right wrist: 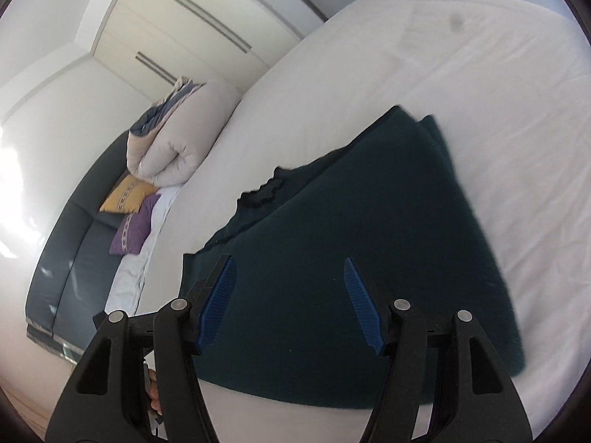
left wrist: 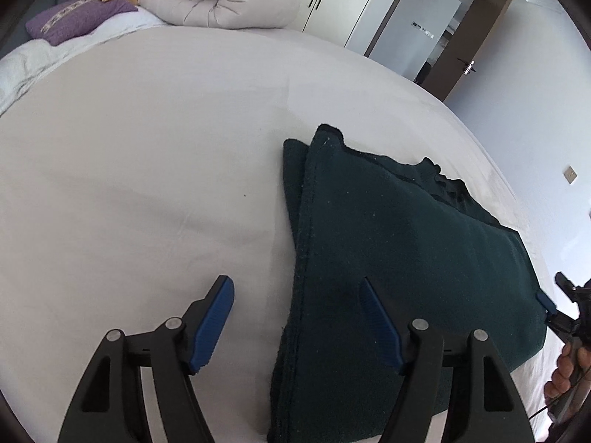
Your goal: Fold small clothes
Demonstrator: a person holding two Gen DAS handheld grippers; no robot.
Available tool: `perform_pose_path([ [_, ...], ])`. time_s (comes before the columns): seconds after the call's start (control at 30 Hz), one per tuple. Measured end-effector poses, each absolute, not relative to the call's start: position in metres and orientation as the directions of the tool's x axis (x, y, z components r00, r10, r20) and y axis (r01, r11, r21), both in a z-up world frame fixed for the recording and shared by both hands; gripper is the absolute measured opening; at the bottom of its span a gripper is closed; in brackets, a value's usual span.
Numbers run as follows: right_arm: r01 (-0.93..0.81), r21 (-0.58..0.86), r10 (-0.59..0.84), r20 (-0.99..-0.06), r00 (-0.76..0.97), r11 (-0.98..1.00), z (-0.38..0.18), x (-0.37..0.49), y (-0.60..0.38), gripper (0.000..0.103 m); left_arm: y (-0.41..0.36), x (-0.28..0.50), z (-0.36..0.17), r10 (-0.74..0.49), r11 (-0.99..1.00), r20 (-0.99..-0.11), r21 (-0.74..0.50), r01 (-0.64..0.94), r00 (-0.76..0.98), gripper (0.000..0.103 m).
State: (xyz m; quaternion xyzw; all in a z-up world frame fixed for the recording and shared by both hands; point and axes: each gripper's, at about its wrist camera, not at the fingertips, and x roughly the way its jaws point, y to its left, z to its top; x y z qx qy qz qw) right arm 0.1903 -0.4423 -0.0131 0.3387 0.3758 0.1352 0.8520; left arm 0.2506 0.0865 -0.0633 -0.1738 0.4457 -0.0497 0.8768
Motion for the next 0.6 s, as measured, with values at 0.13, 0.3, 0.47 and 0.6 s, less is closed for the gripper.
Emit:
perform_pose_path([
  [0.13,0.101,0.683,0.504,-0.622,0.599,0.723,-0.053,0.217,-0.438,0.060,0.088,0.254,-0.068,-0.302,0.917,-0.756,-0.396,-0.038,0.581,0.079],
  [0.3,0.142,0.723,0.469,-0.571,0.674,0.676,-0.053,0.199,-0.458,0.060,0.099,0.269,-0.071,-0.428,0.853,-0.743,-0.520,-0.041,0.514,0.080],
  [0.47,0.129,0.722,0.480,-0.571,0.667,0.680,-0.046,0.182,-0.458,0.060,0.090,0.282,-0.071,-0.508,0.830,-0.773,-0.558,-0.025,0.381,0.080],
  [0.6,0.108,0.762,0.533,-0.539,0.653,0.639,-0.043,0.173,-0.450,0.060,0.084,0.288,-0.072,-0.536,0.822,-0.790,-0.569,-0.028,0.297,0.080],
])
